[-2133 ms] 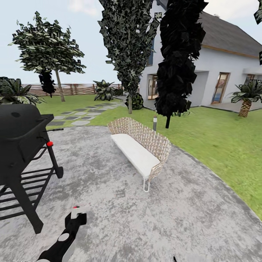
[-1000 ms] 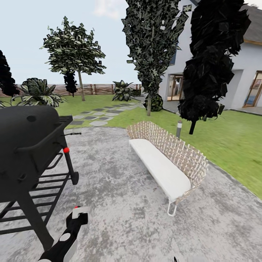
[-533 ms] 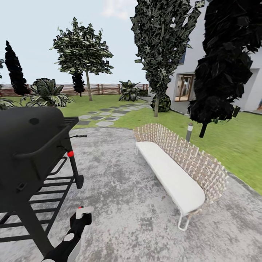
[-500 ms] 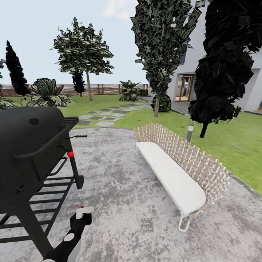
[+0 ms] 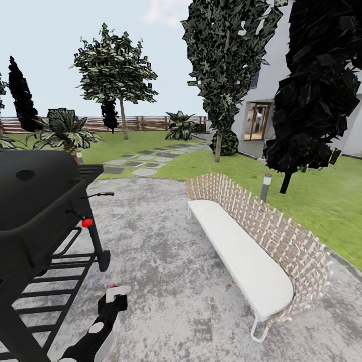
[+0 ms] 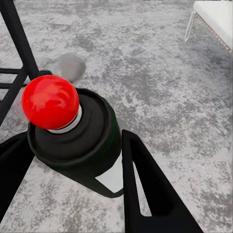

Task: In the garden, pick up the pesticide atomizer on the floor and spray pesticide onto both trees until each tree trunk is fully covered.

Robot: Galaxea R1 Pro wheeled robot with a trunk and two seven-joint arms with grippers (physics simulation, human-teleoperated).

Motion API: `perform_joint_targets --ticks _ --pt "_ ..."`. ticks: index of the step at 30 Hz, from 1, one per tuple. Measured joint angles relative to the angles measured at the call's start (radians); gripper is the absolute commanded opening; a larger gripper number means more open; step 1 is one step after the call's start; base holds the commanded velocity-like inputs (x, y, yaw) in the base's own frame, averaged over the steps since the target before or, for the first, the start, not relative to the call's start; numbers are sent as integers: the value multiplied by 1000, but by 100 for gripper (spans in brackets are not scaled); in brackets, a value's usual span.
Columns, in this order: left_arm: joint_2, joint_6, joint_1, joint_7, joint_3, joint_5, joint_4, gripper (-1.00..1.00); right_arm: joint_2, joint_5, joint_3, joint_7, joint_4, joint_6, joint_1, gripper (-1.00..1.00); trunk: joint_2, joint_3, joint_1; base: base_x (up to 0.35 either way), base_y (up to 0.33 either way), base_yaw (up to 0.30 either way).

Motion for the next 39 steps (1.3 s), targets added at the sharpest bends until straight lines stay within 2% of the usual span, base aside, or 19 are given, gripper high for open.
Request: perform_joint_targets --ticks 19,39 --pt "0 0 0 0 0 0 0 -100 0 0 0 0 0 0 0 100 0 0 0 350 -39 76" --pt "0 0 0 0 0 0 0 -100 0 0 0 0 0 0 0 100 0 0 0 350 35 56"
